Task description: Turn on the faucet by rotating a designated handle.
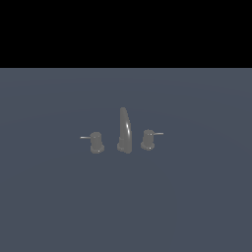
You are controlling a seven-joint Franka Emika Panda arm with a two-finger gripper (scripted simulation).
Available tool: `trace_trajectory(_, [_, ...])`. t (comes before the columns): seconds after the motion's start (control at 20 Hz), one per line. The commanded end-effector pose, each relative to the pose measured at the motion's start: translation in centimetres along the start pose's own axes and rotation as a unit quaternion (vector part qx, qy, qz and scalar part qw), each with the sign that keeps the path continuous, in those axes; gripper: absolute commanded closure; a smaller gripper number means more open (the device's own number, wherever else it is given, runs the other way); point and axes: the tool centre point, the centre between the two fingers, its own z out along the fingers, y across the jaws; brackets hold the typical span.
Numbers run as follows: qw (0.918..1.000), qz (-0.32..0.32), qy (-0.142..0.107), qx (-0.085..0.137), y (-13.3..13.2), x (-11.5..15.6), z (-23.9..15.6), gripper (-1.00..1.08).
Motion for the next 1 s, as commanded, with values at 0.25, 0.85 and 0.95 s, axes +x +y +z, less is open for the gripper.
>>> trace_trajectory(0.25, [0.9969, 0.079, 0.000, 0.000, -3.4, 1.3, 4.7, 1.08])
trace_trajectory(0.85, [0.9800, 0.199, -0.002, 0.001, -8.3, 4.3, 11.8, 1.08])
trace_trajectory(0.95, [0.9761, 0.217, -0.002, 0.002, -9.0, 4.9, 12.9, 1.08])
